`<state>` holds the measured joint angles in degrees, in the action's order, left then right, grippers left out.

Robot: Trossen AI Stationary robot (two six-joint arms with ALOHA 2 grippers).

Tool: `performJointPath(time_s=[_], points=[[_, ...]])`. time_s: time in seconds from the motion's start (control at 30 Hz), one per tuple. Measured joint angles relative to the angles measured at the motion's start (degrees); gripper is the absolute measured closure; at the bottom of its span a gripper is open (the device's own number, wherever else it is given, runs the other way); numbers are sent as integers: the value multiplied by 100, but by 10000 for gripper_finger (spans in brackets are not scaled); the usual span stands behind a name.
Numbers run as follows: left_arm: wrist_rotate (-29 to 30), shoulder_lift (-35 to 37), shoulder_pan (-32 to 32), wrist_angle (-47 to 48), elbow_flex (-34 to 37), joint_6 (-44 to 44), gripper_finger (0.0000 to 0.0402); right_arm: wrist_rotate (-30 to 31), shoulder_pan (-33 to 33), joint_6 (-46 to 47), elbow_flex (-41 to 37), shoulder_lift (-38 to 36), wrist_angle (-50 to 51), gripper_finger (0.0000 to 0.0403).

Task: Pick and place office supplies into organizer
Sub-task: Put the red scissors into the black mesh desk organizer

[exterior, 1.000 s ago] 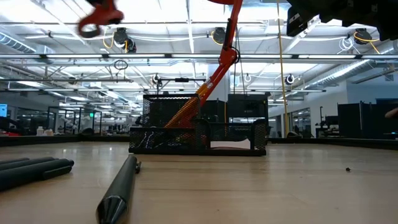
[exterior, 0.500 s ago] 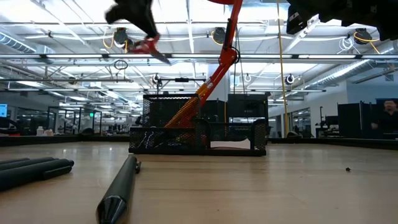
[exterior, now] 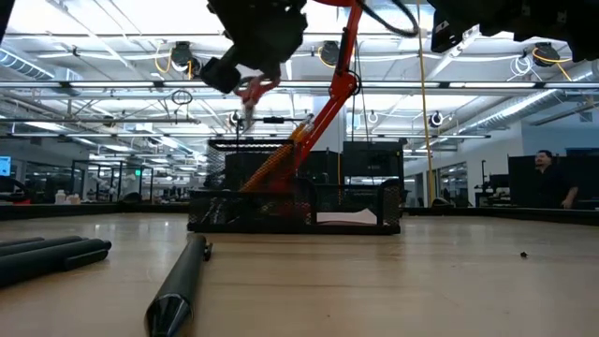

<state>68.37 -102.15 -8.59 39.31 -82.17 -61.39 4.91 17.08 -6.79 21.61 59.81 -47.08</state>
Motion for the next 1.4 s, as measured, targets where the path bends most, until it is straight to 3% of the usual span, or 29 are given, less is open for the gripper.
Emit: performJointPath(time_s=[0.33, 0.7, 1.13, 1.4], points=[[161, -1, -97, -633, 5, -682, 396, -2, -2, 111, 0, 13, 91, 399], [21, -281, -588, -615, 2, -1778, 397, -4, 0, 120, 0, 14, 121, 399], [3, -894, -657, -706, 5, -1978, 401, 0, 0, 158, 0, 15, 113, 399], [6, -913, -716, -818, 7, -1971, 401, 162, 0, 160, 0, 15, 265, 399]])
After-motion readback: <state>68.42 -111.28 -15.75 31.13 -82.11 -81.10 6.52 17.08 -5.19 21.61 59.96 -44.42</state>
